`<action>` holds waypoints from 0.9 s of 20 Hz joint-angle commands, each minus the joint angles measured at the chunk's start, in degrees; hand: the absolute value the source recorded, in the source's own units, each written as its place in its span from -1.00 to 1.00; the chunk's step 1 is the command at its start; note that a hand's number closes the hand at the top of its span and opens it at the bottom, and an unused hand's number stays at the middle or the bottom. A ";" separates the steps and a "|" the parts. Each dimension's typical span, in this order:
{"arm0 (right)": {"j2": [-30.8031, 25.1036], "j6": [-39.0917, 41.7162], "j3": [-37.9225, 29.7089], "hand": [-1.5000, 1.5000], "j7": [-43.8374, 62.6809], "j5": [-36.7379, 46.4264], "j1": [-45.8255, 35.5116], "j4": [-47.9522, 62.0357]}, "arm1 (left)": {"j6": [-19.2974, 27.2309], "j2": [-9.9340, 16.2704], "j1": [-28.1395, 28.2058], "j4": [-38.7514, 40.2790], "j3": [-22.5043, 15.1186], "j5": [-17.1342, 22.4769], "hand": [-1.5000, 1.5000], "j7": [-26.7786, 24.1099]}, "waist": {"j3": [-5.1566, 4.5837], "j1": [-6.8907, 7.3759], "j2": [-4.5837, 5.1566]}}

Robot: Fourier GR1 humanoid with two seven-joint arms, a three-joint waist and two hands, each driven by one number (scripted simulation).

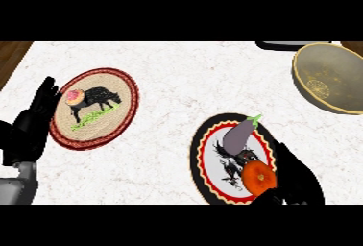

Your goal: Pick the squash from the plate and place it in the bowl

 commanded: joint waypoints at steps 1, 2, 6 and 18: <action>2.80 2.52 0.27 -1.00 11.17 2.76 -0.65 2.19 | 0.20 -1.03 -1.21 1.43 0.53 -0.58 0.00 -0.80 | 0.04 -0.47 0.07; 2.72 2.86 0.54 -1.00 12.19 3.65 0.89 -0.93 | 1.71 -1.92 0.02 -0.12 -0.71 -1.83 0.00 0.90 | 0.05 -0.57 -0.07; 3.00 3.22 -1.34 -1.00 9.31 5.07 2.97 0.04 | 0.32 -0.31 -1.29 -1.52 0.88 -1.28 0.00 2.83 | 0.08 -0.46 -0.10; 9.94 4.61 -7.31 1.00 -1.63 5.72 -2.86 11.62 | -0.82 -2.73 -3.09 -0.11 1.44 -3.81 0.00 3.43 | 0.11 -0.34 0.03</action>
